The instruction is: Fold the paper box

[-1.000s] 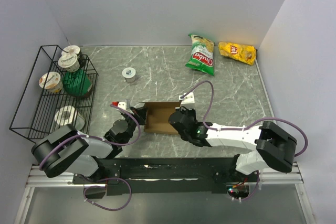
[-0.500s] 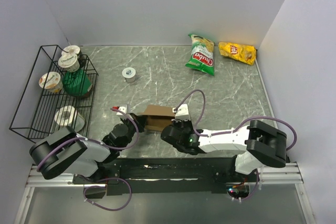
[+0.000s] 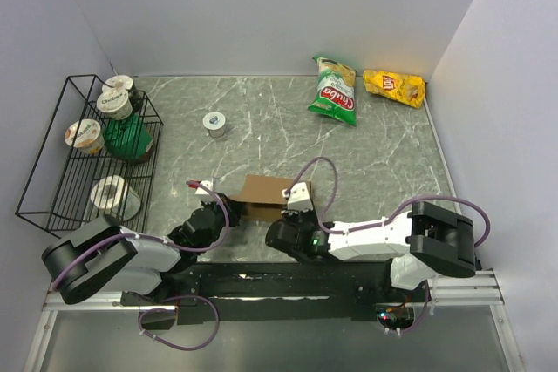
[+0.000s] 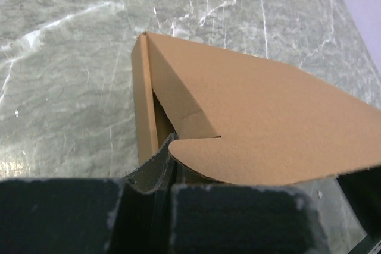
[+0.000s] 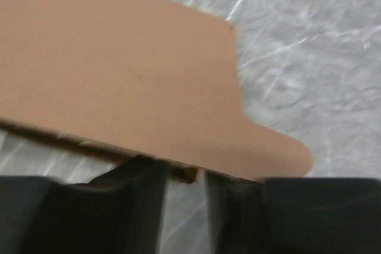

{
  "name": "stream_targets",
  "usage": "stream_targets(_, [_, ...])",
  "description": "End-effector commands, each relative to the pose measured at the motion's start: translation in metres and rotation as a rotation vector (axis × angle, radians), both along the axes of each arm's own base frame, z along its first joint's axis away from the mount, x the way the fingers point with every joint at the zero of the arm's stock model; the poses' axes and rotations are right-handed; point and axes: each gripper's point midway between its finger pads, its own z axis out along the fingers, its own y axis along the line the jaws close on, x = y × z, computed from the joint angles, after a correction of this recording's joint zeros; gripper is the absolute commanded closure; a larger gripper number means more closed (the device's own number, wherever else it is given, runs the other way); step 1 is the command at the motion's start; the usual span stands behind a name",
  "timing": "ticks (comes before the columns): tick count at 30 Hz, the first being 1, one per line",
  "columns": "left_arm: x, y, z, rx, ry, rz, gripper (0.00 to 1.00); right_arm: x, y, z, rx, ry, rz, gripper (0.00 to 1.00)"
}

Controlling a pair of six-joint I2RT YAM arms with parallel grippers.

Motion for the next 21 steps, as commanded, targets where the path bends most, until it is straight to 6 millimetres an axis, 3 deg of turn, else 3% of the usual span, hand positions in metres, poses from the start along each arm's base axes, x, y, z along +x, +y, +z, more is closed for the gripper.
stream_targets(1, [-0.016, 0.005, -0.025, 0.074, 0.065, -0.042, 0.99, -0.022, 0.003, 0.000, -0.006, 0.028, 0.047, 0.52])
stream_targets(2, [-0.016, 0.006, -0.027, 0.083, 0.066, -0.040, 0.99, -0.026, 0.004, 0.004, -0.003, 0.011, 0.051, 0.43])
stream_targets(8, [-0.014, 0.009, -0.028, 0.115, 0.061, -0.031, 0.99, -0.045, -0.002, 0.004, -0.055, 0.003, 0.074, 0.18])
stream_targets(15, [-0.011, 0.010, -0.031, 0.138, 0.064, -0.023, 0.99, -0.077, 0.008, 0.019, -0.036, -0.042, 0.228, 0.09])
stream_targets(21, [-0.011, 0.011, -0.036, 0.154, 0.074, -0.019, 0.99, -0.107, 0.035, 0.060, 0.049, -0.096, 0.469, 0.07])
